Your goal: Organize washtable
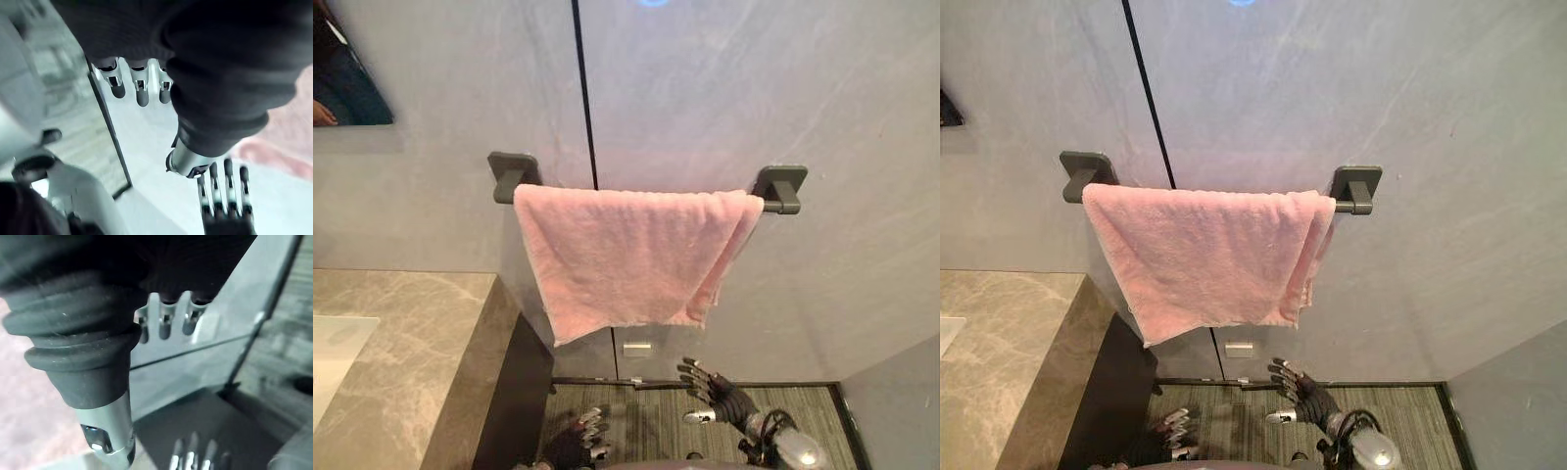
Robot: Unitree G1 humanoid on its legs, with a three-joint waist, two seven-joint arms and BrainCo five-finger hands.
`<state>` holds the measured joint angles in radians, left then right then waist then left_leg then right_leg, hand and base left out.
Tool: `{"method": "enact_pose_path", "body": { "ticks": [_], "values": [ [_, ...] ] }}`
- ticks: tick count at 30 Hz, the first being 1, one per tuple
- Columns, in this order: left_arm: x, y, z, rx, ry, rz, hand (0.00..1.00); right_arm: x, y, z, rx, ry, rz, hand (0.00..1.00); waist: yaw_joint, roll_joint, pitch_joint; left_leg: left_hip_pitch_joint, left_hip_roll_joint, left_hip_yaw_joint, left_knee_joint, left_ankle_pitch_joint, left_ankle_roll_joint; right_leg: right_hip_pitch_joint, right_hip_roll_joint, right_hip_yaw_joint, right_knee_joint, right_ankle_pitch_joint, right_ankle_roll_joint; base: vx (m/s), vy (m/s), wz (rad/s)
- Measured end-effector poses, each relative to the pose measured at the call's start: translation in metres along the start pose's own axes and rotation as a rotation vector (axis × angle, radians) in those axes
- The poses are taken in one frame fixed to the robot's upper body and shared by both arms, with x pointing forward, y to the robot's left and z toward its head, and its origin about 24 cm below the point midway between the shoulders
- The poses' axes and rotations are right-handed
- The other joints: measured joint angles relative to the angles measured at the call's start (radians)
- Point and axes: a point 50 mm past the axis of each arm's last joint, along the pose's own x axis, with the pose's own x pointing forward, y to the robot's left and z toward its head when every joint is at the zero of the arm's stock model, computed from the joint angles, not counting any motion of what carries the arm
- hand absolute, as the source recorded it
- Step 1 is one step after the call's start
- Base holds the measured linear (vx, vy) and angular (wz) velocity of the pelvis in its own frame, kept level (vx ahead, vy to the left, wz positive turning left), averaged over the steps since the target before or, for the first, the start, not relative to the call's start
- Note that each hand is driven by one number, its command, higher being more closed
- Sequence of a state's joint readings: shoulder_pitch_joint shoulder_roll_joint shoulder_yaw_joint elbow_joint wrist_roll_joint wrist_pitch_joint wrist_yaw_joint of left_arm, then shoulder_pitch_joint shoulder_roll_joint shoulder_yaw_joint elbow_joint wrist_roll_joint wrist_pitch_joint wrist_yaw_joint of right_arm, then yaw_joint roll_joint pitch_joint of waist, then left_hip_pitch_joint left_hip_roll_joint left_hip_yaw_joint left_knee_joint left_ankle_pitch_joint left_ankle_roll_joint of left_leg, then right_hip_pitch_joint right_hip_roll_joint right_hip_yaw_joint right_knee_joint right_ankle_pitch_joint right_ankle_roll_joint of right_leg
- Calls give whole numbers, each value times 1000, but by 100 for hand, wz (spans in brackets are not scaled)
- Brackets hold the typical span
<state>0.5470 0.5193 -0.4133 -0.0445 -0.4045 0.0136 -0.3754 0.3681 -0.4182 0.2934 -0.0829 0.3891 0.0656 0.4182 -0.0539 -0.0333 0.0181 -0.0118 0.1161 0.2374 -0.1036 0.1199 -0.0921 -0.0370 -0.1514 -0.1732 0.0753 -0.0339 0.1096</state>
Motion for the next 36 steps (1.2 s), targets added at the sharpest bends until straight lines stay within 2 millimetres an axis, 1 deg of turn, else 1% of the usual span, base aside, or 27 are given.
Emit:
{"method": "enact_pose_path", "body": {
  "ticks": [2, 4, 5, 6, 7, 8, 9, 11, 15, 16, 18, 21, 22, 23, 24, 25, 27, 30, 36],
  "values": [
    [1, -2, 19, -26, -71, -69, 0, 2, 2, 20, 3, -77, 53, 0, 2, -2, 0, 5, -4, -3, 0, 1, -1, 1, -5, -1, 9, -3, 3, 5, 10, 2],
    [8, -3, 53, -17, -195, -127, 0, 7, 7, 48, 6, -202, 118, 0, 1, 1, 4, 16, -11, -11, 0, 1, -1, 16, -12, -8, 11, -4, 5, 7, 25, 9],
    [10, -5, 62, -10, -234, -143, 0, 9, 9, 54, 3, -232, 138, 0, 1, 1, 4, 17, -12, -12, 0, 1, -1, 18, -14, -9, 13, -4, 6, -6, 25, 8],
    [13, -10, 80, -4, -314, -171, 0, 15, 15, 67, -5, -288, 177, 0, 4, 0, 5, 19, -13, -13, 0, 1, -1, 17, -15, -9, 18, -5, 8, -8, 18, 4],
    [14, -13, 90, 3, -356, -187, 0, 17, 19, 73, -5, -315, 194, 0, 5, -1, 7, 20, -14, -14, 0, 1, -1, 17, -16, -9, 22, -6, 8, 0, 0, 0],
    [16, -20, 106, -2, -440, -205, 0, 22, 25, 84, -7, -368, 231, 0, 8, -2, 10, 24, -15, -14, 0, 2, -1, 17, -18, -9, 30, -8, 9, 0, 0, 0],
    [18, -24, 116, -8, -500, -206, 0, 25, 30, 92, -5, -405, 242, 0, 11, -2, 10, 25, -15, -15, 0, 2, -1, 17, -19, -9, 34, -8, 9, 0, 0, 0],
    [22, -30, 133, -50, -620, -168, 0, 32, 37, 110, -7, -510, 231, 0, 14, -1, 13, 27, -17, -16, 0, 2, -1, 16, -22, -10, 43, -8, 8, 0, 0, 0],
    [28, -37, 148, -68, -738, -85, 0, 41, 43, 128, -11, -605, 202, 0, 15, -1, 15, 27, -17, -16, 0, 2, -1, 14, -21, -9, 44, -11, 3, 4, 5, -4],
    [45, -26, 161, 46, -778, 110, 0, 67, 45, 133, -54, -611, 133, 0, 18, 6, 23, 24, -15, -1, 0, 2, -1, -2, -18, 11, 49, -12, 1, 25, 19, -18],
    [46, -23, 161, 40, -779, 129, 0, 69, 45, 133, -52, -608, 125, 0, 15, 7, 26, 24, -15, 2, 0, 5, 4, -3, -18, 12, 50, -12, 0, 30, 8, -11],
    [53, -15, 167, 62, -780, 160, 0, 73, 40, 133, -39, -607, 99, 0, 14, 9, 28, 13, -11, 4, 0, 2, -1, -16, -15, 14, 49, -13, -4, -5, 0, -1],
    [59, -7, 173, 78, -783, 197, 0, 76, 34, 133, -36, -600, 75, 0, 15, 11, 28, -9, -7, 5, 0, 2, -1, -36, -11, 15, 46, -10, -7, 0, 0, 0],
    [62, -2, 175, 86, -783, 223, 0, 77, 32, 133, -34, -596, 64, 0, 15, 13, 29, -20, -4, 5, 0, 2, -1, -44, -8, 15, 41, -8, -5, -31, -19, -4],
    [64, 6, 179, 98, -782, 270, 0, 80, 26, 132, -16, -587, 28, 0, 14, 14, 30, -43, 0, 7, 0, 6, -3, -65, -2, 15, 36, -4, -6, -13, -17, -5],
    [63, 8, 180, 98, -787, 285, 0, 81, 24, 131, -7, -584, 14, 0, 14, 14, 30, -48, 1, 7, 0, 7, -3, -71, 0, 15, 34, -3, -6, 31, -25, -7],
    [62, 13, 182, 108, -795, 317, 0, 81, 12, 126, -17, -552, -45, 0, 11, 13, 30, -51, 7, 8, 0, 8, -2, -72, 4, 17, 25, -2, -7, 80, -20, -5],
    [62, 19, 184, 115, -792, 338, 0, 78, 2, 127, -26, -553, -87, 0, 11, 13, 30, -59, 11, 9, 0, 11, 2, -72, 10, 17, 18, 9, -10, 98, -18, -3],
    [68, 22, 177, 112, -766, 356, 0, 76, 0, 125, -45, -550, -103, 0, 6, 13, 30, -68, 13, 9, 0, 11, 2, -72, 13, 16, 7, 13, -12, 43, -4, -1]
  ]
}}
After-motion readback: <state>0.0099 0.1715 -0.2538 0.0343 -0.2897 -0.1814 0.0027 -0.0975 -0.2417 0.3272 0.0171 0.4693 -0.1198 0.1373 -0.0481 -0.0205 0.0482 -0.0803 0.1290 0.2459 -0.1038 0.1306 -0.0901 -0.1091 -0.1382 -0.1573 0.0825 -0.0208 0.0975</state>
